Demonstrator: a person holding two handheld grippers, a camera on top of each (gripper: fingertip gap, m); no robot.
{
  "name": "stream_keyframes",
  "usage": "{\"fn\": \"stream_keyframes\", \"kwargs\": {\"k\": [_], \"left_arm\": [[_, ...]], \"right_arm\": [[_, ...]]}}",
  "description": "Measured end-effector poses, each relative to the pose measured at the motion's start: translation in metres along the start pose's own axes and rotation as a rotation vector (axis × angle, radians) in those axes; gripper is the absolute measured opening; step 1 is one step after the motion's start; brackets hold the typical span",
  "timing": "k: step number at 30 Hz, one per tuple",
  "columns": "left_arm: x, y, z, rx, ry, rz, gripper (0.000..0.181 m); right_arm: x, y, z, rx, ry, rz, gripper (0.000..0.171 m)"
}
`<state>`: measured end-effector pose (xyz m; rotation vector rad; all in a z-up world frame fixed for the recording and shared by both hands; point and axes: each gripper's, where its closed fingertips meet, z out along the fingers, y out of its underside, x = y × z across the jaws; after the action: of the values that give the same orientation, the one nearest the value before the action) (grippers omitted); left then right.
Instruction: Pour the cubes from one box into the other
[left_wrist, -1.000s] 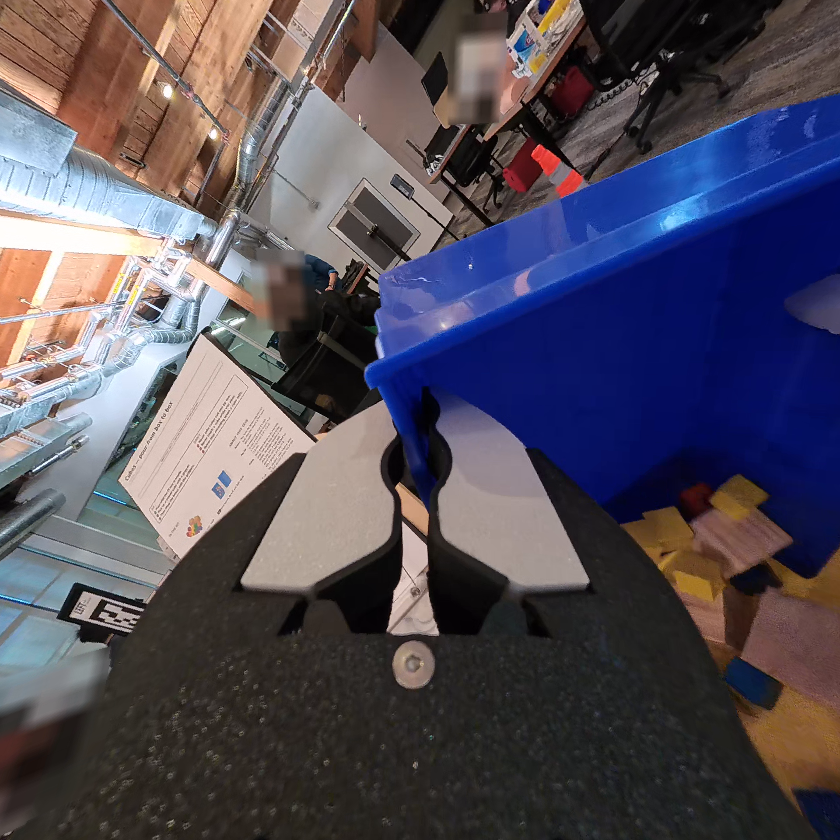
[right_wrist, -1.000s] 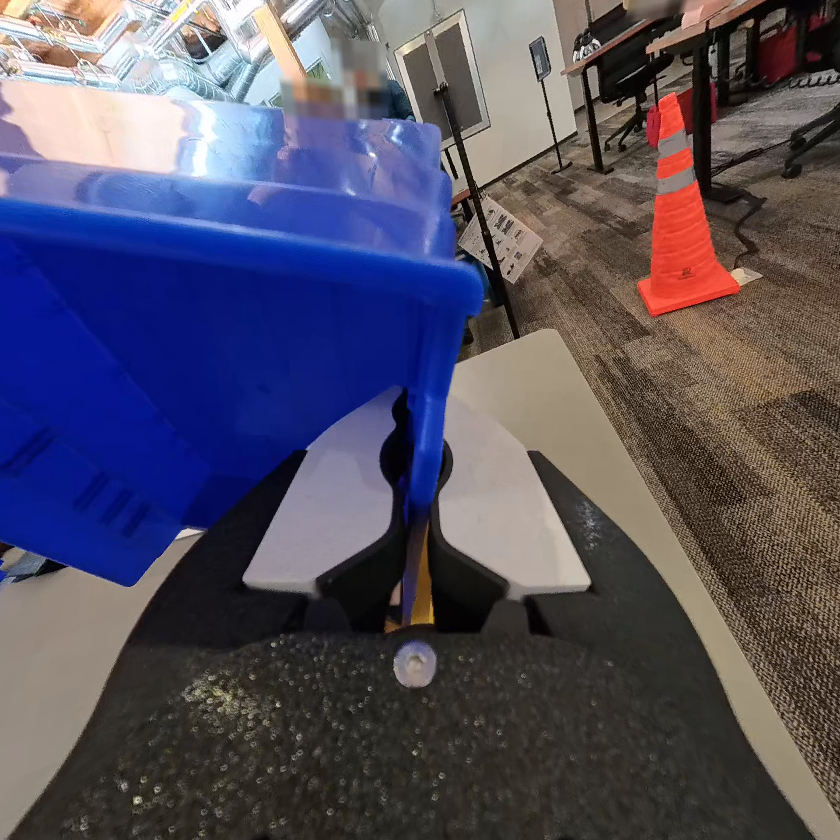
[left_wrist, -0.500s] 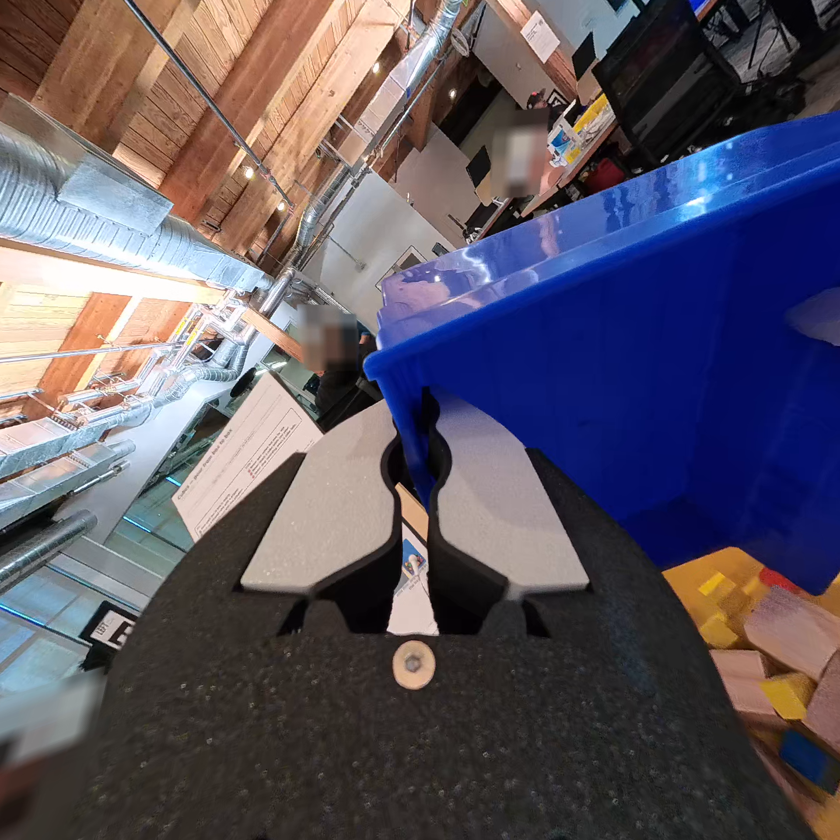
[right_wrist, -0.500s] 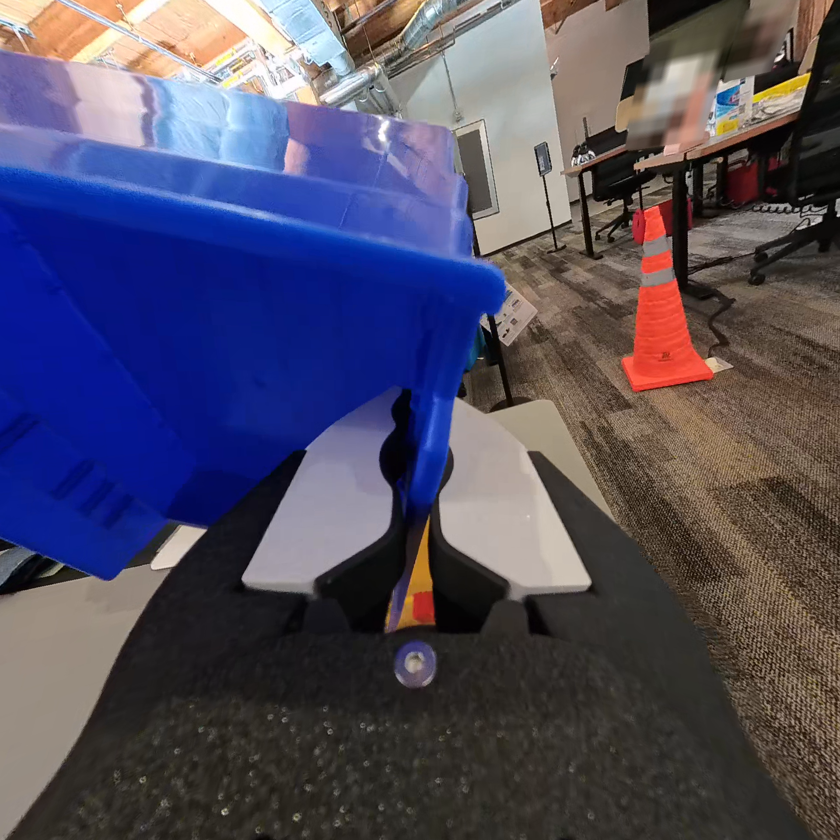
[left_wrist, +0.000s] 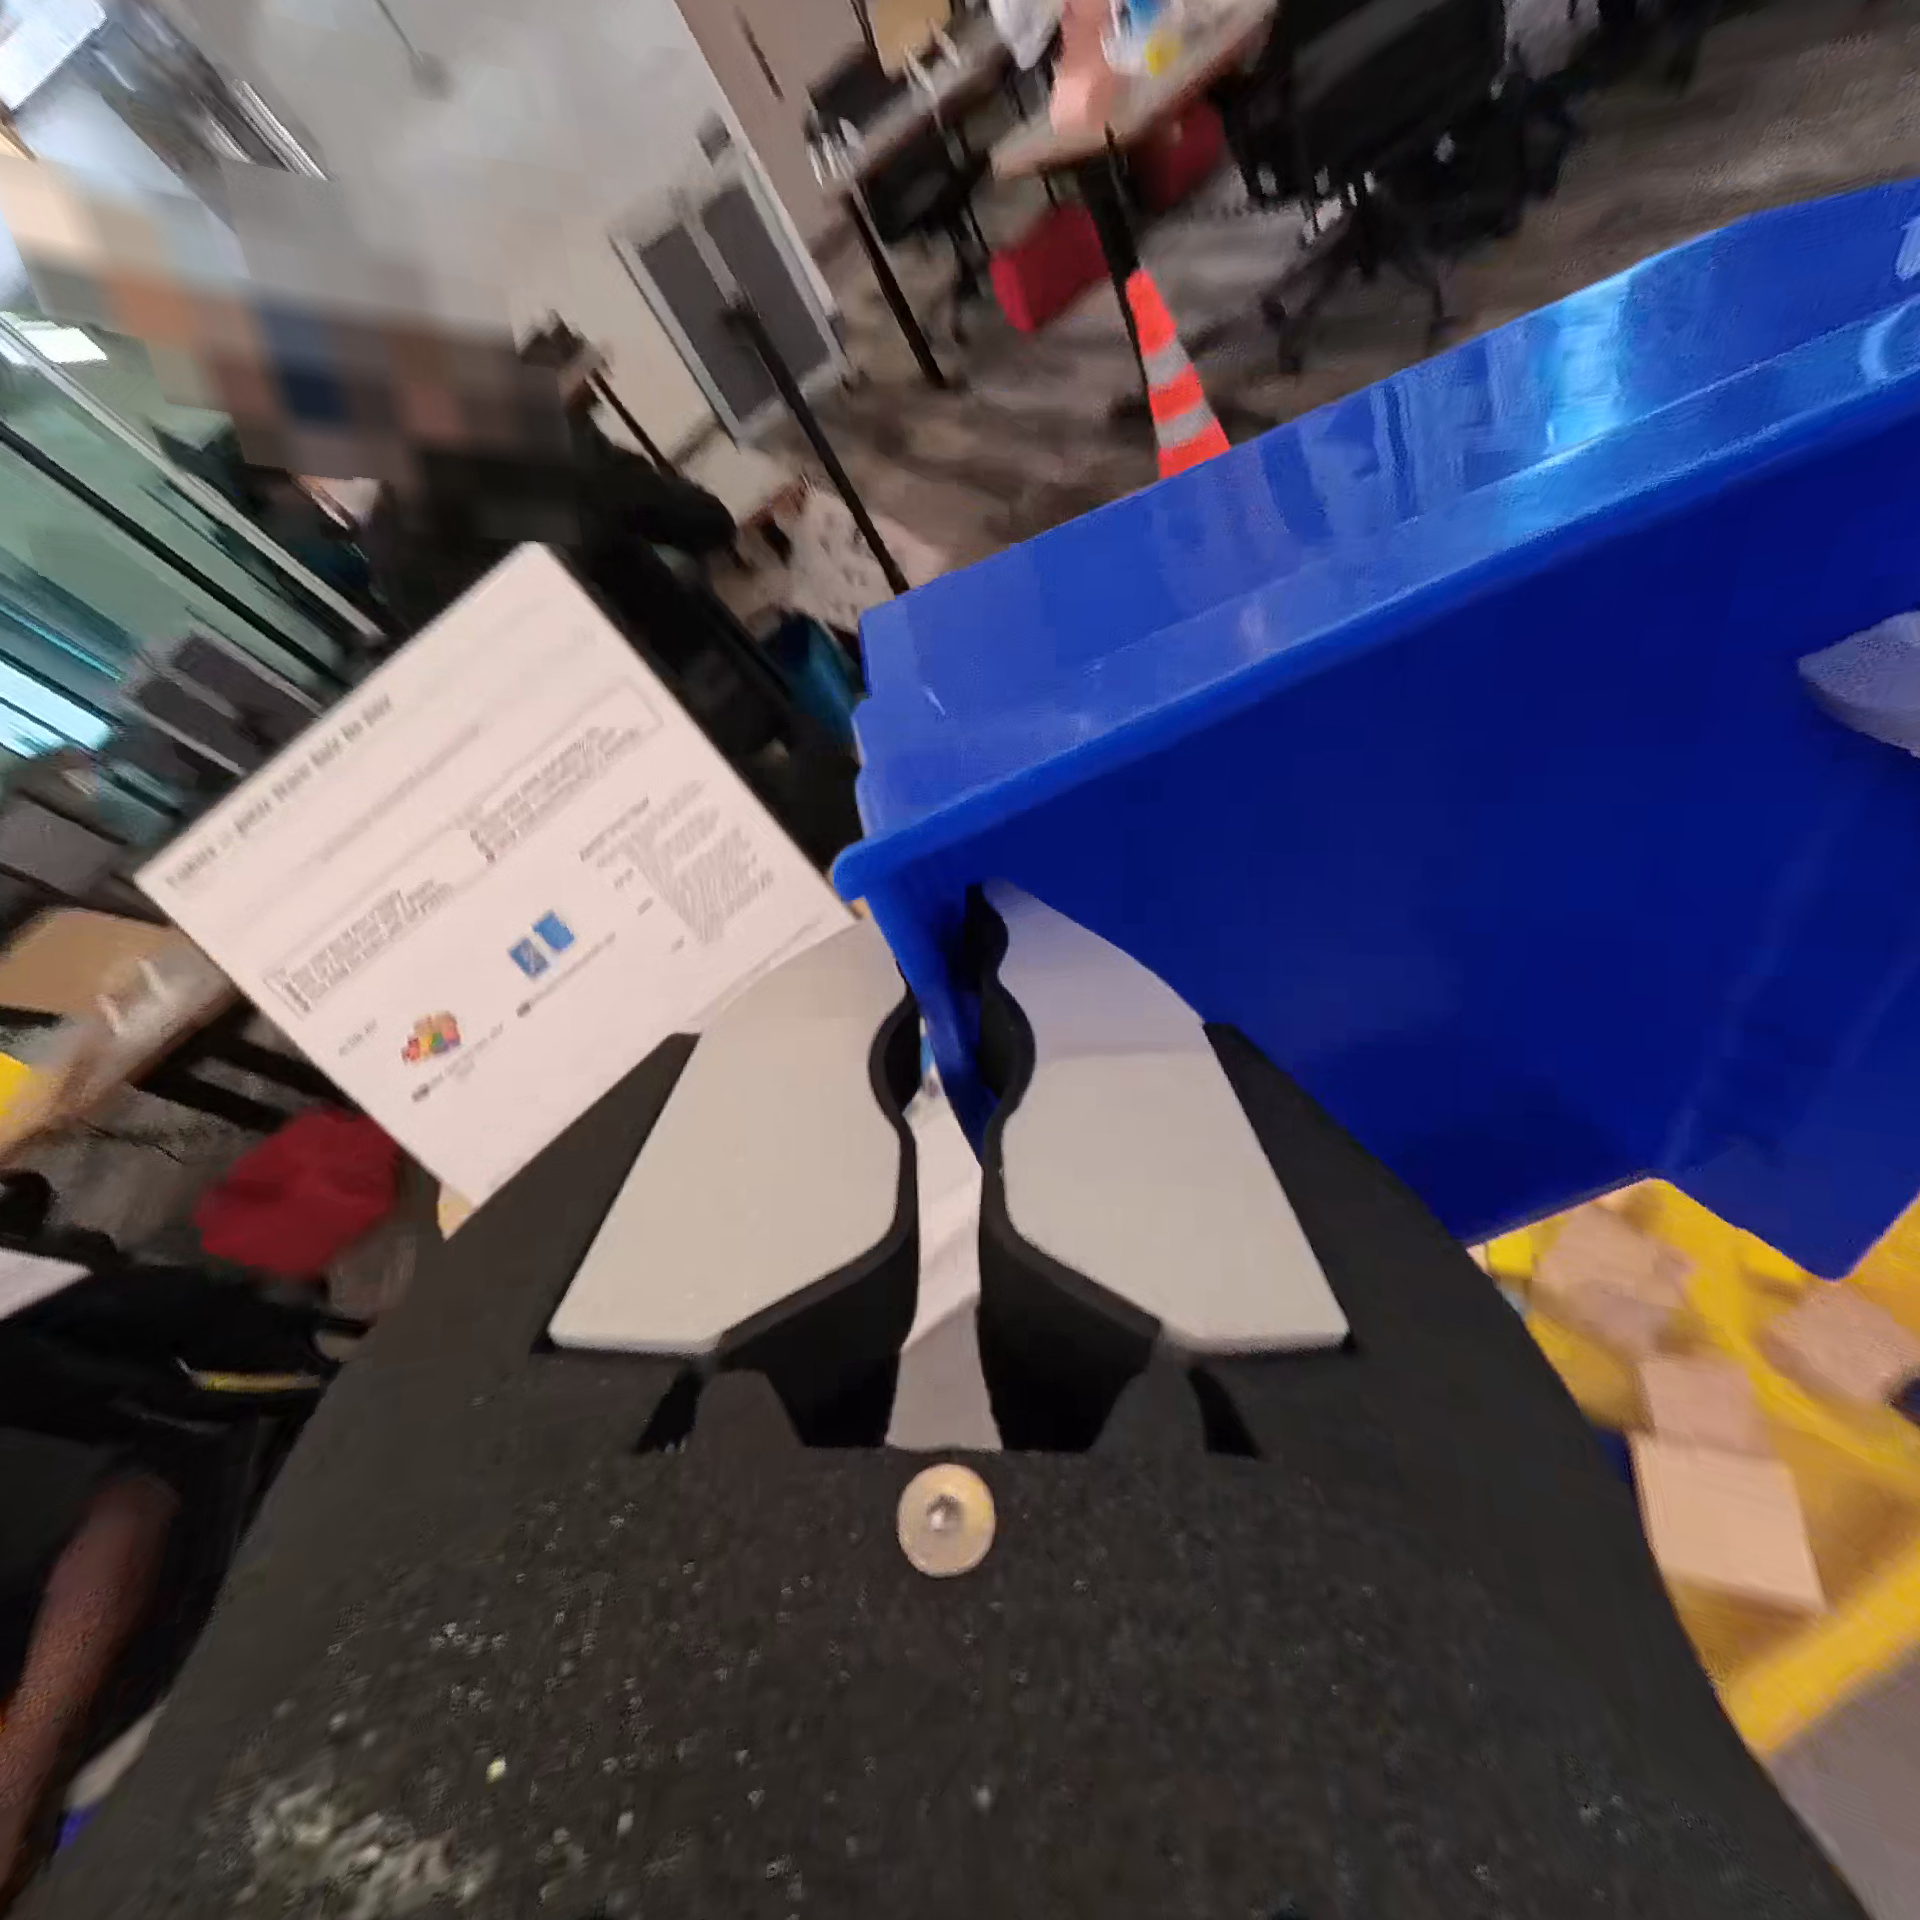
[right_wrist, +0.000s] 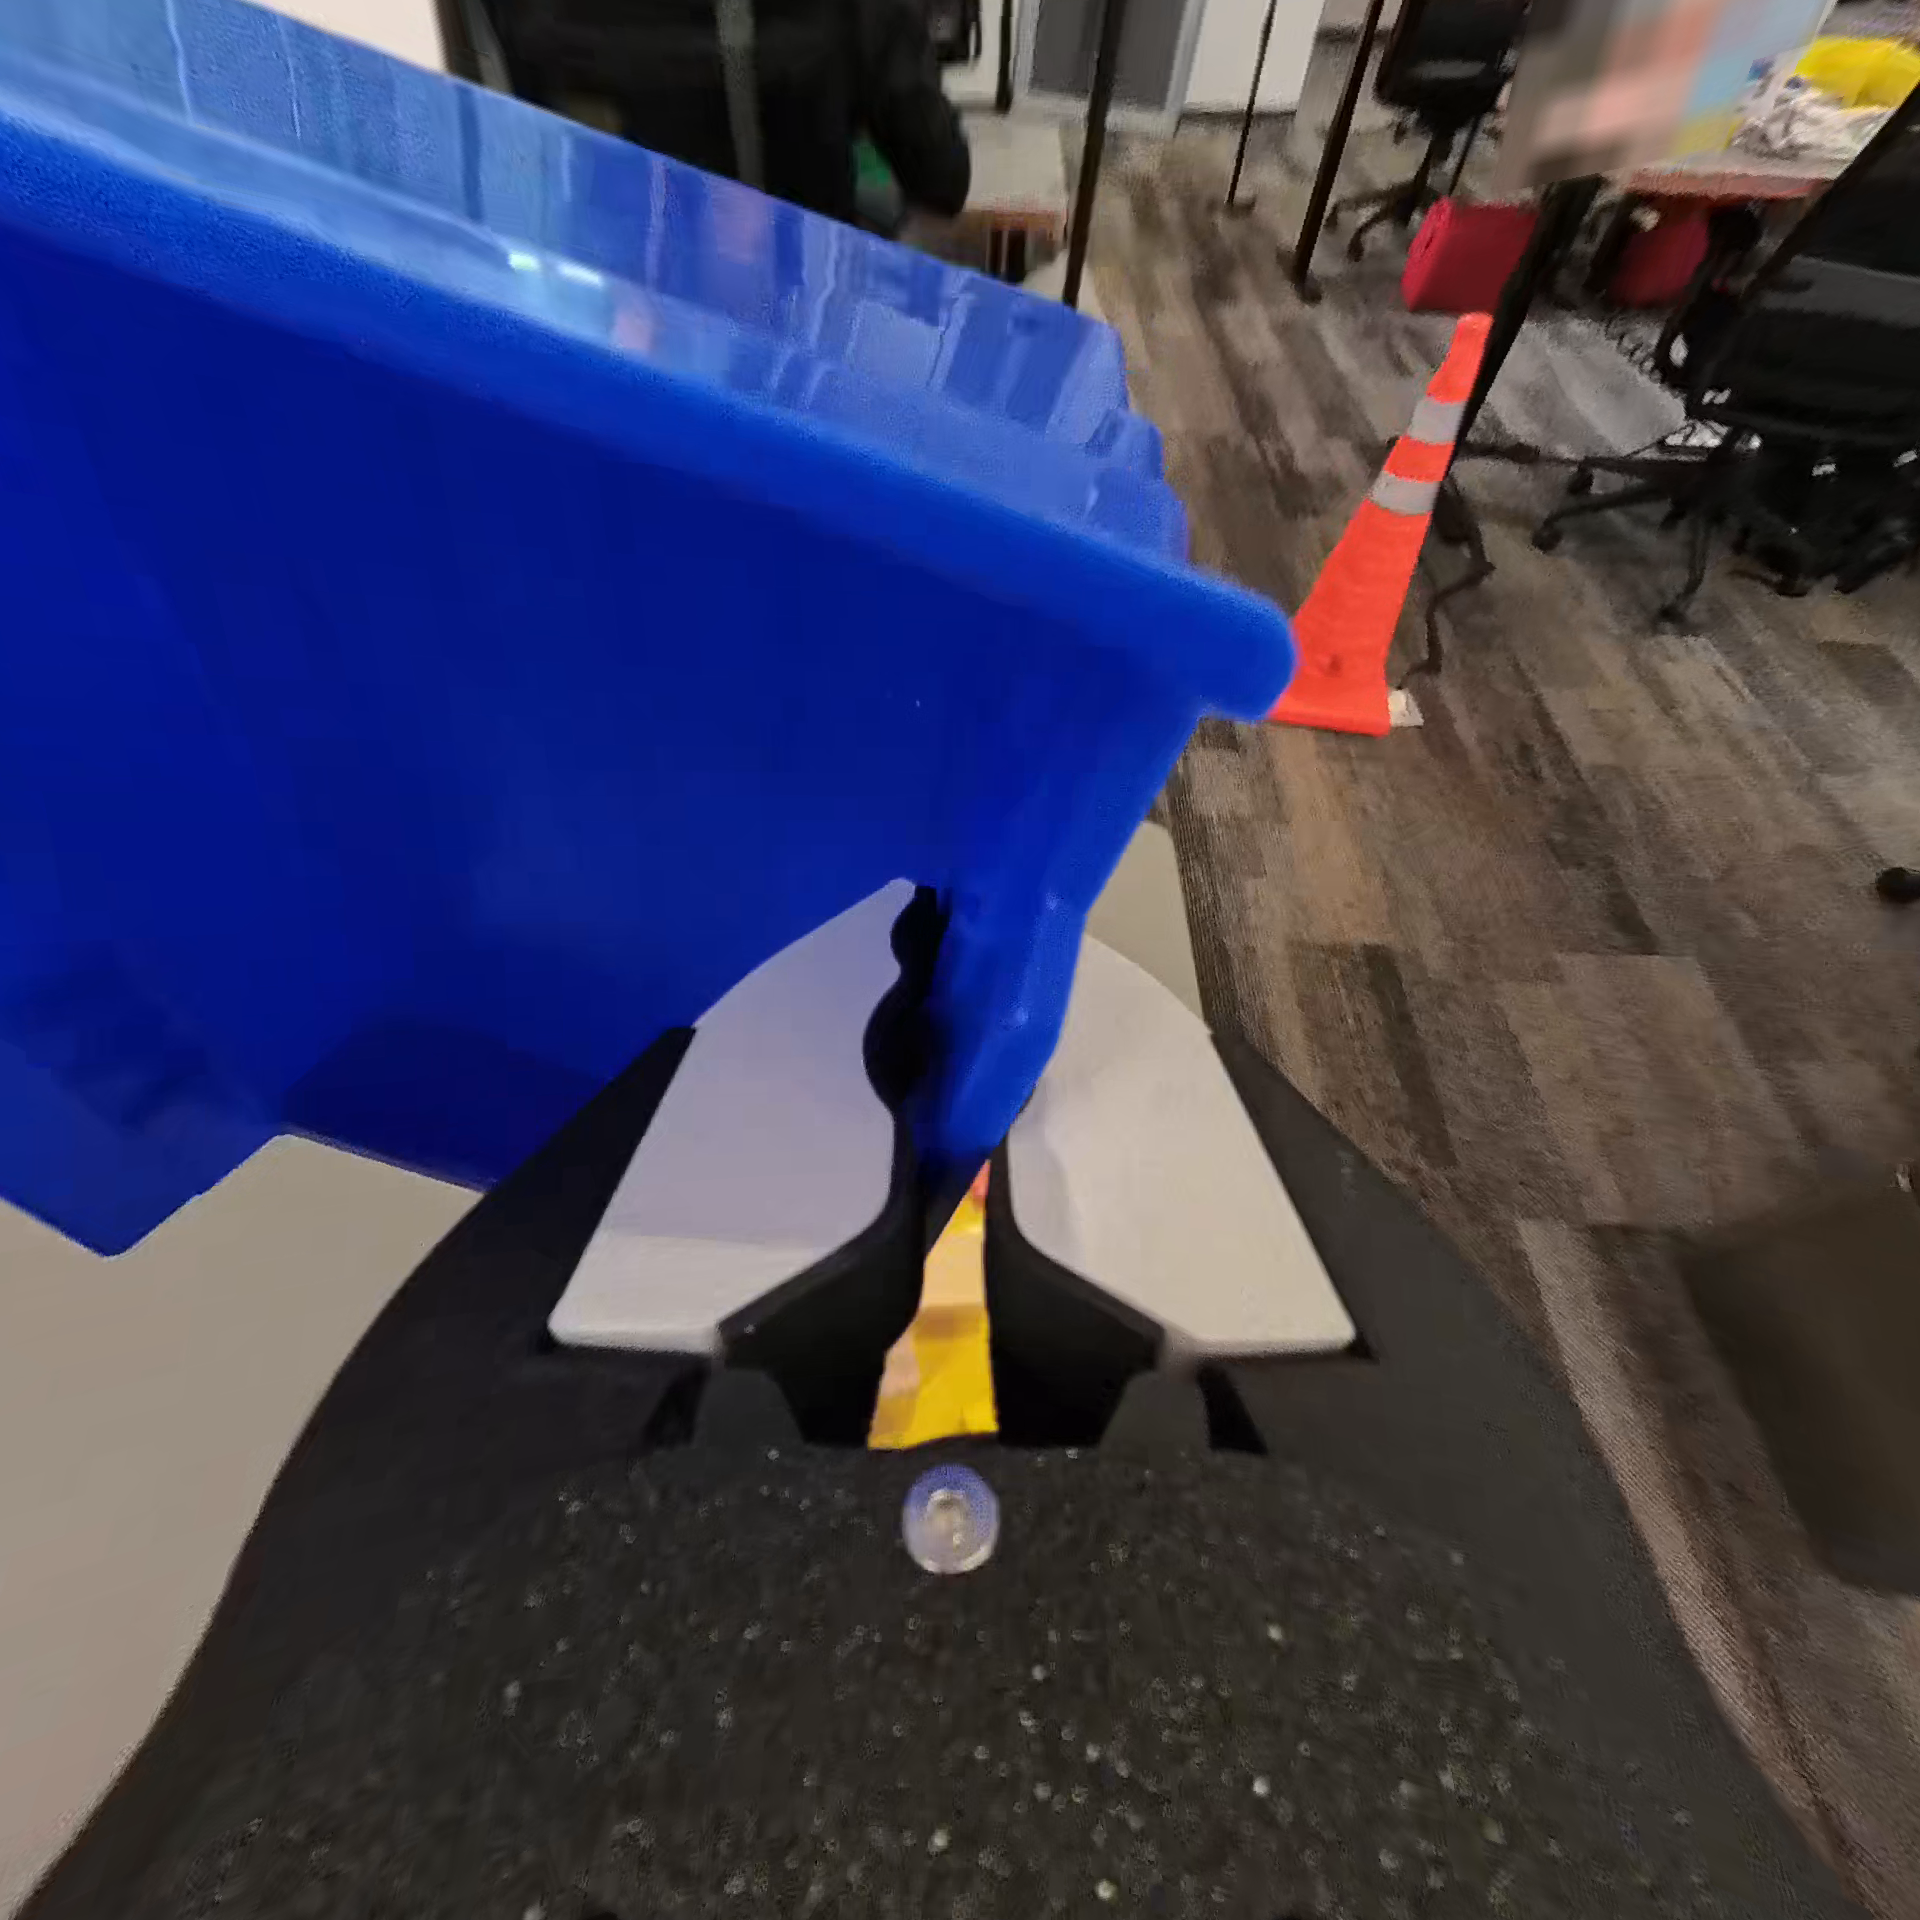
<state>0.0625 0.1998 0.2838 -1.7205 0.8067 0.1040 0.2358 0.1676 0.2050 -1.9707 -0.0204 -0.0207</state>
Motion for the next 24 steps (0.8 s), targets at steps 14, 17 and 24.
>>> {"fn": "stream_keyframes", "kwargs": {"k": [14, 17, 24], "left_arm": [[-0.235, 0.255, -0.128, -0.601, -0.018, -0.258, 0.006], [-0.269, 0.342, -0.144, -0.699, -0.021, -0.326, 0.006], [-0.306, 0.506, -0.144, -0.901, 0.080, -0.457, 0.006]], "right_arm": [[-0.363, 0.045, 0.019, -0.523, -0.352, -0.014, 0.006], [-0.443, 0.089, 0.035, -0.617, -0.396, -0.033, 0.006], [-0.558, 0.183, 0.077, -0.864, -0.447, -0.149, 0.007]]}}
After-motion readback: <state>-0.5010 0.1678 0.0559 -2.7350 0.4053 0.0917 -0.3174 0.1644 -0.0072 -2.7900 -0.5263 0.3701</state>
